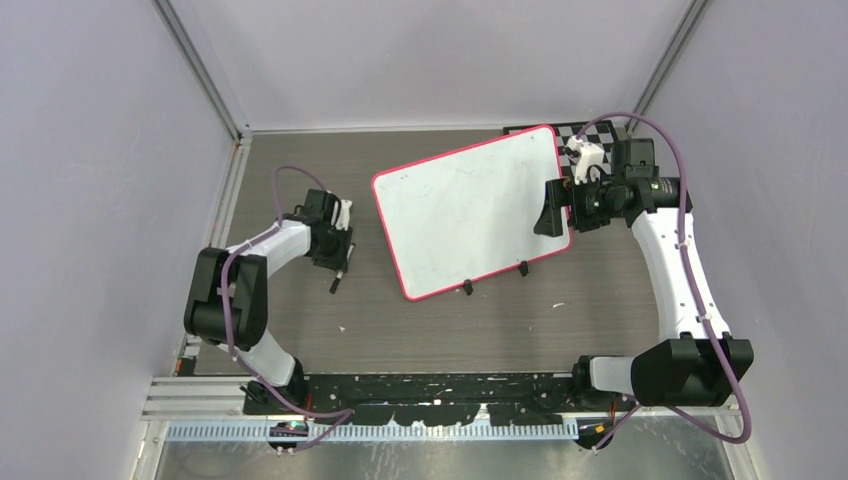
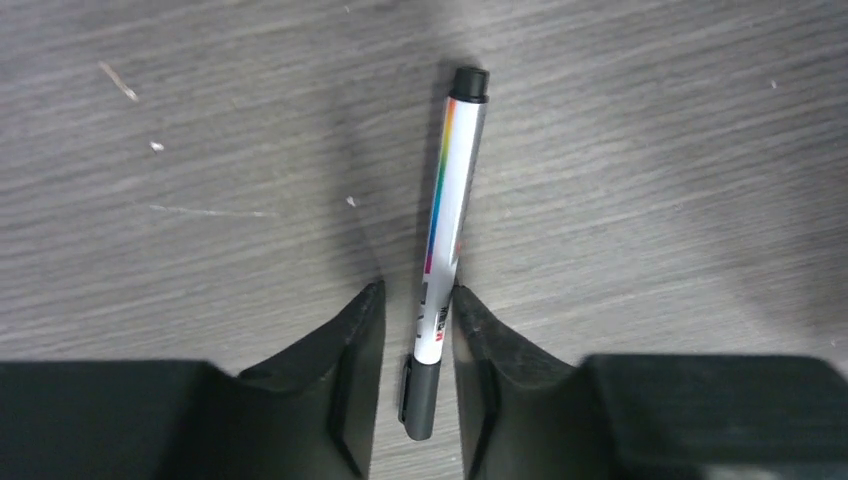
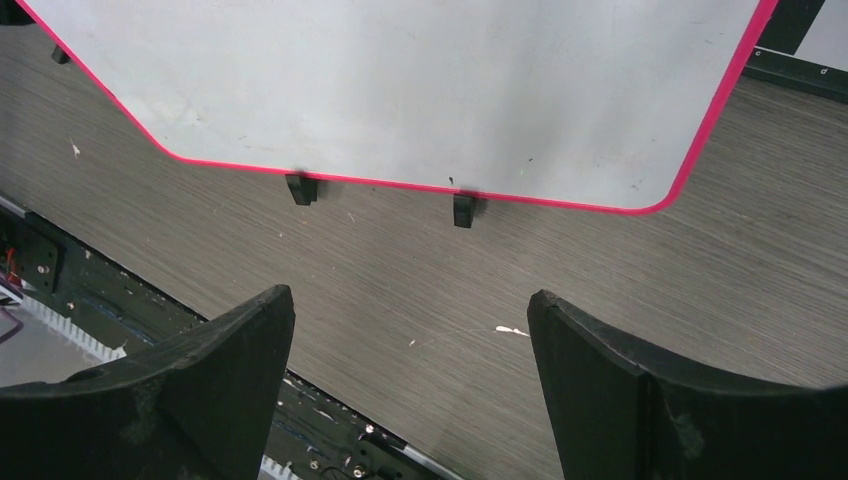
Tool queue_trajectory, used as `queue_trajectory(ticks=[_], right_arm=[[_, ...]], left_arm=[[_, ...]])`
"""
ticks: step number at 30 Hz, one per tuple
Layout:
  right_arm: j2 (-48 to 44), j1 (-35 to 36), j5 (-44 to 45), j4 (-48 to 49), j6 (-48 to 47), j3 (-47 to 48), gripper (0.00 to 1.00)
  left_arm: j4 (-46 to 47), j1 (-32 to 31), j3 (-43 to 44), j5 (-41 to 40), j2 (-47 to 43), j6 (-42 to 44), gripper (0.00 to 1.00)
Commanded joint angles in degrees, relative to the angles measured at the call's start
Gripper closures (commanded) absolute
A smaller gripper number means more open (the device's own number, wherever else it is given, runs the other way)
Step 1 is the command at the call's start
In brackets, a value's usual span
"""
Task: Write a sentence on the whiteboard
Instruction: Open the whiteboard marker at the center of the board.
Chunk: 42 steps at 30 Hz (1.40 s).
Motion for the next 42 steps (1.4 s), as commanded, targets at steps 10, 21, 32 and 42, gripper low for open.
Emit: queue_trajectory(ticks=[10,21,32,42], right_arm=[[1.1,0.3,-4.2,-2.0,-0.9,6.2,0.09],[1.8,1.2,-20.1,-1.9,5.7,11.0,0.09],[2.8,13.3,-28.8,5.8,20.8,9.4,0.12],[2.6,21.1,-30.7,19.2,34.8,3.6,0.12]], left_arm=[[-5.4,9.0,8.9,5.5,1.6,1.2,1.0],[-18.4,8.8,19.4,26.6,-24.4,14.6,1.0],[-30.3,-14.3,33.9,30.5,-21.3,22.7,1.0],[-33.1,-29.9,42.4,22.8,-12.4,31.7,1.0]])
